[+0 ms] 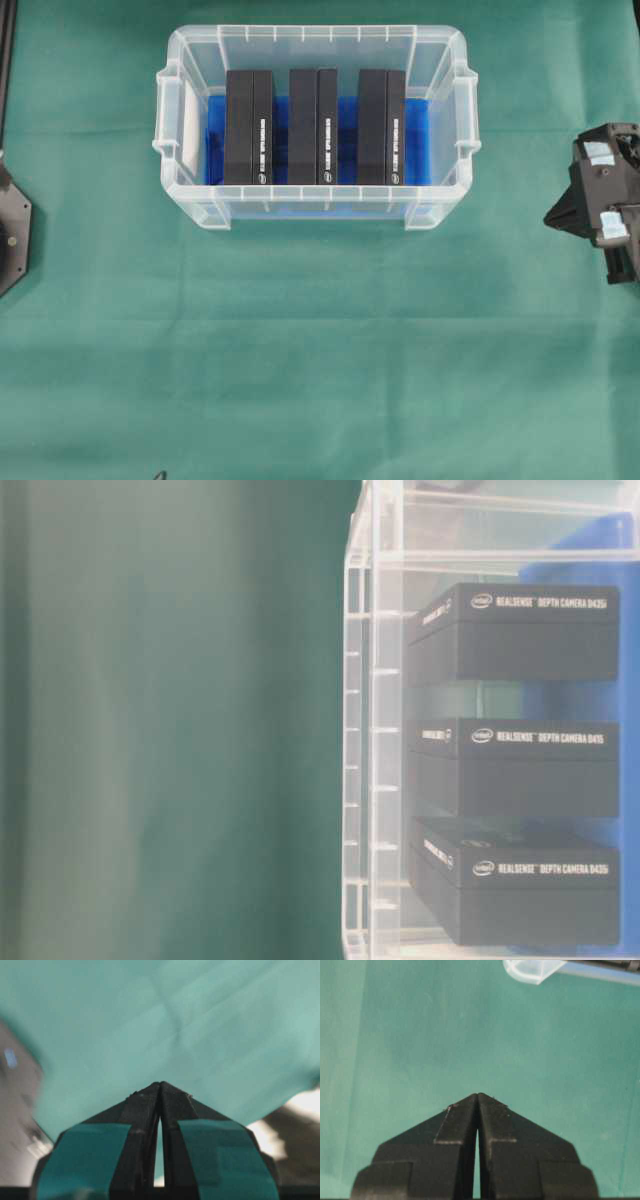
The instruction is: Take the box out of the case with the left arm.
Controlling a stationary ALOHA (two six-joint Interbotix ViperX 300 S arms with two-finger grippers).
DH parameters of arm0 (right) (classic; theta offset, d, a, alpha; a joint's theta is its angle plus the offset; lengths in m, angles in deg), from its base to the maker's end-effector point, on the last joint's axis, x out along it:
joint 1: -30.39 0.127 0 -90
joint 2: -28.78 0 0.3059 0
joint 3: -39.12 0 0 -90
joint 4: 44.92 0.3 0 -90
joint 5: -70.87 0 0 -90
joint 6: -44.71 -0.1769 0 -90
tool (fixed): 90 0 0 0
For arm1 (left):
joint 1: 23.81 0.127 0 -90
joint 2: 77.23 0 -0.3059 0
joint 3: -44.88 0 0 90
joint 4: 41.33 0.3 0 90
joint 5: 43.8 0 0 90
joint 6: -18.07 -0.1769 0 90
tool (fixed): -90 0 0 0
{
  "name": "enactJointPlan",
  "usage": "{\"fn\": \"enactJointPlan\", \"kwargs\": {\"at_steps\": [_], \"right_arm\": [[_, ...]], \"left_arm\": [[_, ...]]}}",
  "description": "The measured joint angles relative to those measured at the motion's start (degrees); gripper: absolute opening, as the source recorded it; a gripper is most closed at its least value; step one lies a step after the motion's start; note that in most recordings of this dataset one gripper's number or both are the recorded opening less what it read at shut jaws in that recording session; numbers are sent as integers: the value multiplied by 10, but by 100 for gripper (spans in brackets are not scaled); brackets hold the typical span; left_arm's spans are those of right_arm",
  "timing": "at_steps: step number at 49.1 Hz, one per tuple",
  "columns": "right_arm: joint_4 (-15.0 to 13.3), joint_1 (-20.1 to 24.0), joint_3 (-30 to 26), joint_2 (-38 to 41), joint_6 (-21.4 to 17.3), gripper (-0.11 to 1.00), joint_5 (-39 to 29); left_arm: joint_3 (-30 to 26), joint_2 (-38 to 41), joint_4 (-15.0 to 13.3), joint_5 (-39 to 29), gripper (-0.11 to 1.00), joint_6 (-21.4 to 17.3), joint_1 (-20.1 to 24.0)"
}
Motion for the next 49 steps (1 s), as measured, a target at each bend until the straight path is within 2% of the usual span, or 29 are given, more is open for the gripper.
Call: {"fn": "enactJointPlan", "kwargs": {"at_steps": [5, 10, 18, 26, 40, 49], "right_arm": [[0, 0, -1, -1, 0, -1, -10], [0, 0, -1, 0, 1, -1, -13], [-1, 0, -3, 0, 0, -1, -14], [-5, 0, -4, 0, 0, -1, -14], [-11, 0, -6, 0, 0, -1, -15], [-11, 0, -6, 0, 1, -1, -15]], "left_arm": [[-3, 7, 0, -2, 2, 89, 0], [-4, 8, 4, 14, 2, 120, 1], [-4, 1, 10, 73, 2, 97, 1], [-4, -11, 10, 90, 2, 83, 13], [-13, 51, 11, 6, 2, 69, 62], [-29, 78, 10, -25, 2, 21, 128]]}}
